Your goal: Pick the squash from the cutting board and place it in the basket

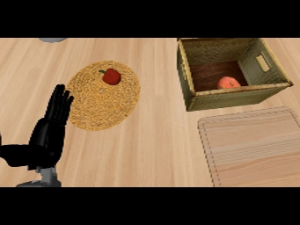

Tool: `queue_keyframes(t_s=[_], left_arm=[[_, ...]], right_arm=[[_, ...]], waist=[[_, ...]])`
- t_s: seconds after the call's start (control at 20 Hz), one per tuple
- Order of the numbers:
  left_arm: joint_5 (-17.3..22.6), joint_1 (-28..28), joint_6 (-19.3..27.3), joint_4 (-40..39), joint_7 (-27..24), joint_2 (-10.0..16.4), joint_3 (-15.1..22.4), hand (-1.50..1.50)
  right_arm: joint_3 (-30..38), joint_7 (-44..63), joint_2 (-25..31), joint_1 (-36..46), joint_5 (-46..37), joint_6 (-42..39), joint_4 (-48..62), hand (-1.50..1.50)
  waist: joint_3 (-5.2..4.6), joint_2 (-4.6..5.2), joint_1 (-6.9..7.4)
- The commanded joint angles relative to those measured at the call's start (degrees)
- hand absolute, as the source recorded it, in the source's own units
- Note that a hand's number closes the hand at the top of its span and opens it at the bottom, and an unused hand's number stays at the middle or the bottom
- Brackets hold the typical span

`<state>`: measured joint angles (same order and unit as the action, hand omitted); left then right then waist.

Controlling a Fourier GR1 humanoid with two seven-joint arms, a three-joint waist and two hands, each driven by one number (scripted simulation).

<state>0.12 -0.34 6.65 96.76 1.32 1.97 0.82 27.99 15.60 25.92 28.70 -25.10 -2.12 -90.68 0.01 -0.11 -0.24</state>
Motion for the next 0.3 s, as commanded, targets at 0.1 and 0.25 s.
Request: queue_keyframes(t_s=[0.1, 0.25], left_arm=[[3.01, 3.76, -3.31, 1.22, -1.90, 2.41, -2.57, 0.00], [1.91, -2.15, -1.87, -3.91, -2.16, 1.24, -2.66, 0.00]], right_arm=[[9.84, -5.43, 6.56, -3.39, 13.88, -8.69, 1.76, -1.50], [11.38, -5.99, 9.01, -3.28, 18.11, -11.91, 3.40, -1.50]], waist=[[0.01, -0.03, 0.07], [-0.01, 0.09, -0.05]])
